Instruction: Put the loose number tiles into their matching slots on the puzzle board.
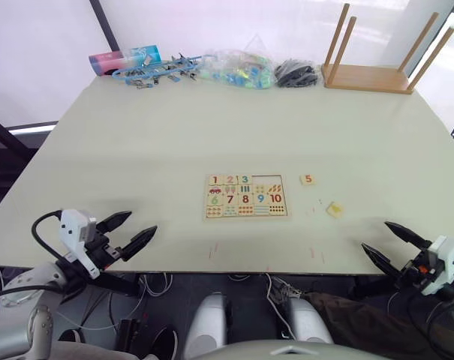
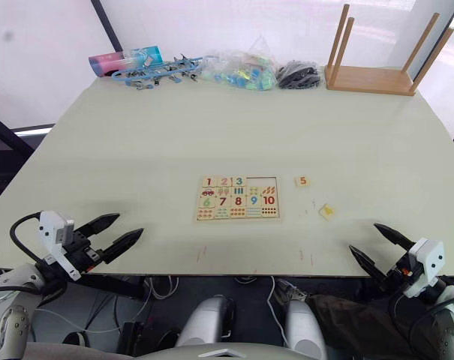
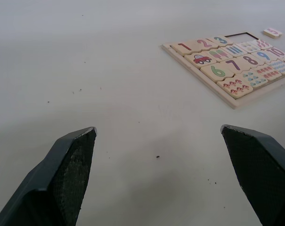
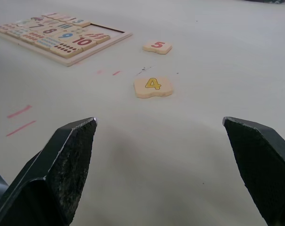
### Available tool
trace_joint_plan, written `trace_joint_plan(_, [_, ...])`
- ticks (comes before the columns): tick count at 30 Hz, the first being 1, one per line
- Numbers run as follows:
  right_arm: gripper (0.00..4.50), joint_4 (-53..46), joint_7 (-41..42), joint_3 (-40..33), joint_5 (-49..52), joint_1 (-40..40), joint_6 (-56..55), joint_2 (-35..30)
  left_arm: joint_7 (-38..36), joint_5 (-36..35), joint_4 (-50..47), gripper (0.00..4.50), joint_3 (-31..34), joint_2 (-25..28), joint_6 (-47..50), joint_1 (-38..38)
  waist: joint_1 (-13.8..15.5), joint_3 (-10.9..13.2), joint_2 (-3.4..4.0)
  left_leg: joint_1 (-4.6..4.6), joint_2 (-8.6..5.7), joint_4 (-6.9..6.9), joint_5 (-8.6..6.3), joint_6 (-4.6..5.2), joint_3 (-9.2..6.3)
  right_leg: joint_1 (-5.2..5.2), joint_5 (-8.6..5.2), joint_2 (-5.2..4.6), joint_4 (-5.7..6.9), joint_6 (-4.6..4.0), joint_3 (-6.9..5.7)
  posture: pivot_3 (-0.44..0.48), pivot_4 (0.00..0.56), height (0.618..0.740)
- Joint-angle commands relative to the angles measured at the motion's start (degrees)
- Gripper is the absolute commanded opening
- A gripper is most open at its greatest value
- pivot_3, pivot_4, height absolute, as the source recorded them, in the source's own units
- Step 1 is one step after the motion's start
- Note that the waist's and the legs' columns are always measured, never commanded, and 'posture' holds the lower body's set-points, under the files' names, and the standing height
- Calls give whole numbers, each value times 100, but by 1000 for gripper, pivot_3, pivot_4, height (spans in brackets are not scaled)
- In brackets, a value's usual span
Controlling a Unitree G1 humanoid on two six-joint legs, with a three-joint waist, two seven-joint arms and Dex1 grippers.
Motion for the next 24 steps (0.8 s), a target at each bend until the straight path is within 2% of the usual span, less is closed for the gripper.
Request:
trace_joint_plan(1, [4500, -103, -48, -143, 42, -13, -45, 8, -90, -92, -38, 4484, 78, 95, -152, -30, 0, 0, 0, 0, 0, 0, 0, 0, 0, 0, 0, 0, 0, 0, 0, 0, 150, 740])
trace_joint_plan(15, [4500, -447, -120, 30, 157, -200, 359, 0, -704, 10, 441, 4484, -183, 419, -560, -396, -5, 1, 2, 0, 2, -13, -1, -2, 1, -5, 0, -5, -4, -1, 4, 0, 150, 740])
trace_joint_plan(24, [4500, -359, -273, 424, -364, -939, 886, -347, -1770, -34, 805, 4484, -632, 853, -966, -991, -5, 3, 4, -3, 0, -20, -1, -1, 7, -14, 6, -3, -8, -11, 9, 0, 150, 740])
